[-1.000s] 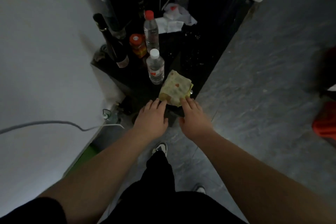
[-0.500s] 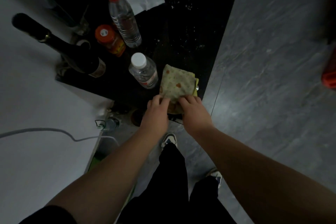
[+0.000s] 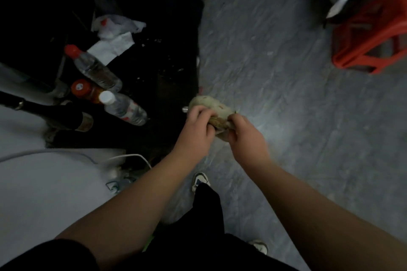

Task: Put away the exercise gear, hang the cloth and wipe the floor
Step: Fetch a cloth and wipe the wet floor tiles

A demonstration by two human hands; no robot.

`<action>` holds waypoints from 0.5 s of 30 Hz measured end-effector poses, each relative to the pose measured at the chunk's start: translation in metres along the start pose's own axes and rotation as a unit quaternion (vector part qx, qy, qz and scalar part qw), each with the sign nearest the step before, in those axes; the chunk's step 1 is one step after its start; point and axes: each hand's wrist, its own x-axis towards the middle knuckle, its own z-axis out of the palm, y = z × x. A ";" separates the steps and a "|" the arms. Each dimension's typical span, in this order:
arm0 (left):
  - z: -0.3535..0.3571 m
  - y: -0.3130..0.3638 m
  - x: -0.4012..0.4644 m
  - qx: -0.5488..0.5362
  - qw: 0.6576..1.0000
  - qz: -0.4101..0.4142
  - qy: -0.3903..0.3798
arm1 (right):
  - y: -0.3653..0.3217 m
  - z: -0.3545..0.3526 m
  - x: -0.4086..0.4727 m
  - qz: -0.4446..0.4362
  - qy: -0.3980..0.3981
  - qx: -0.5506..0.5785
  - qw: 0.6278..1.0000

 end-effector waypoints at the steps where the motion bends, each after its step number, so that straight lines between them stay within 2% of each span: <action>1: 0.011 0.023 -0.001 -0.007 1.000 0.022 -0.011 | 0.011 -0.018 -0.015 0.017 0.021 0.007 1.000; 6: 0.094 0.139 -0.035 -0.036 0.989 0.130 -0.055 | 0.084 -0.116 -0.126 0.092 0.134 0.023 0.986; 9: 0.160 0.212 -0.082 -0.056 0.975 0.185 -0.113 | 0.133 -0.172 -0.222 0.149 0.202 0.042 0.967; 15: 0.306 0.351 -0.206 -0.081 0.901 0.317 -0.286 | 0.220 -0.251 -0.444 0.288 0.329 0.032 0.899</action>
